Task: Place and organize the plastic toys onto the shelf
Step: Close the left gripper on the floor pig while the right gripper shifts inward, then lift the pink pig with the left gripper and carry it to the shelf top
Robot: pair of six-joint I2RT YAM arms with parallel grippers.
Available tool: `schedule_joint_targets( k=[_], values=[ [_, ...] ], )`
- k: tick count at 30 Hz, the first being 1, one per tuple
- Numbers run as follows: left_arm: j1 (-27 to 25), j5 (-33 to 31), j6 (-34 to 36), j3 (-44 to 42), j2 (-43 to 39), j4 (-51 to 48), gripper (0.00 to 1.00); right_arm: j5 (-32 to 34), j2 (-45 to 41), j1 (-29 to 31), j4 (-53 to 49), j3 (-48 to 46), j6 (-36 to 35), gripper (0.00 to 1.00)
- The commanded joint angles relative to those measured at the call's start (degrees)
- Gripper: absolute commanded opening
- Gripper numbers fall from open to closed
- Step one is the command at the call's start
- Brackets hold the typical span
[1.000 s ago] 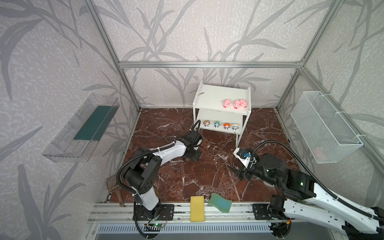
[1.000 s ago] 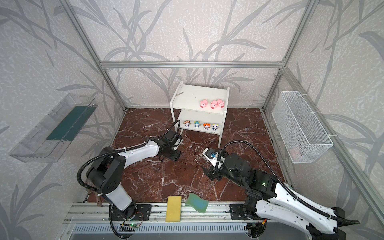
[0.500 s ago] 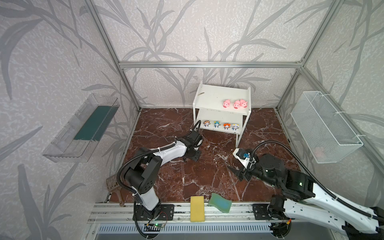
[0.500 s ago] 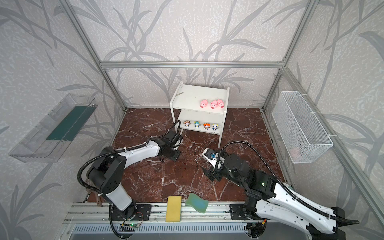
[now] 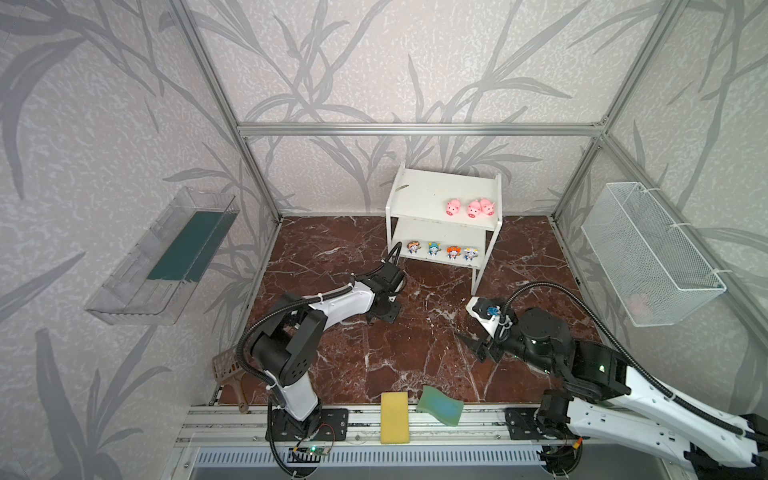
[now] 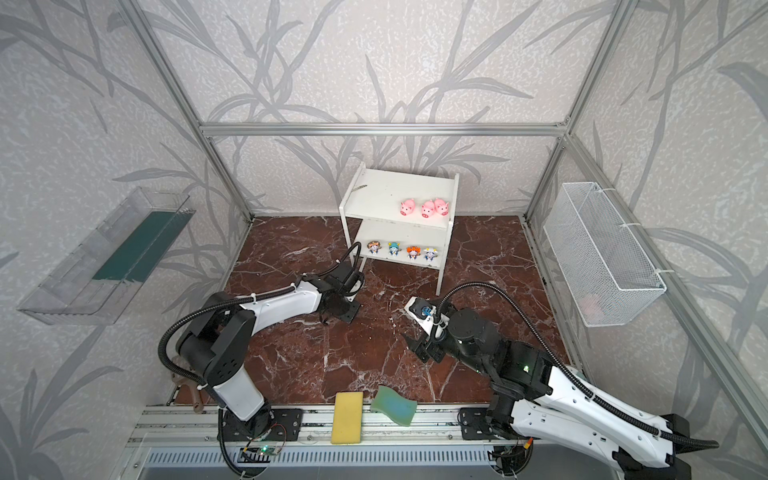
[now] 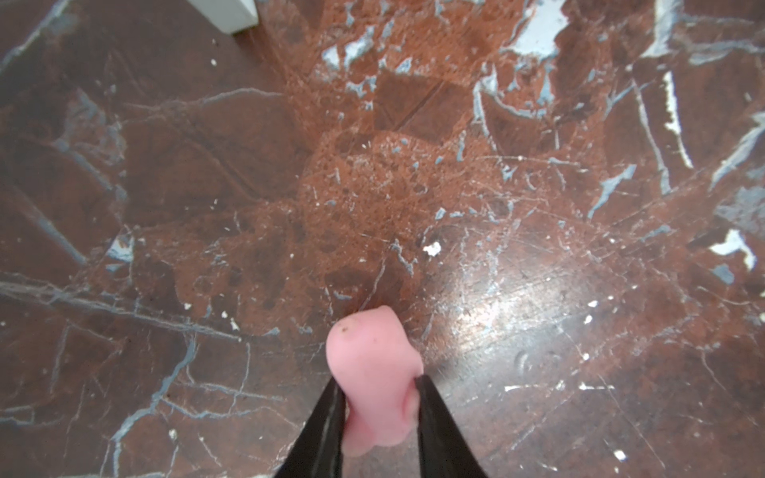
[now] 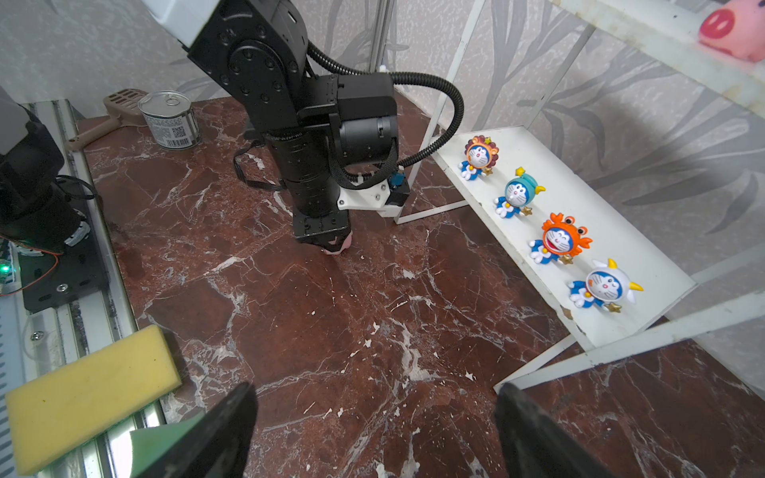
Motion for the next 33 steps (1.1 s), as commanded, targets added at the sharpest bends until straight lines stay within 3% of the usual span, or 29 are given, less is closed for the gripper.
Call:
schedule_joint_targets(
  k=[1, 15, 25, 33],
  values=[
    [-0.3, -0.3, 0.2, 1.5, -1.9, -2.5, 0.28, -0.4, 0.0, 0.3, 1.8, -0.3, -0.6, 0.9],
    [-2.6, 1.0, 1.0, 8.0, -13.3, -16.5, 0.26, -0.9, -0.6, 0.3, 3.0, -1.8, -0.3, 0.9],
    [-4.9, 4.3, 3.5, 21.3, -23.3, -27.1, 0.26, -1.5, -1.5, 0.2, 4.4, -2.6, -0.3, 0.9],
    [-5.0, 3.2, 7.4, 33.7, -22.1, -29.8, 0.26, -1.3, -3.9, 0.3, 2.9, -2.6, 0.1, 0.9]
  ],
)
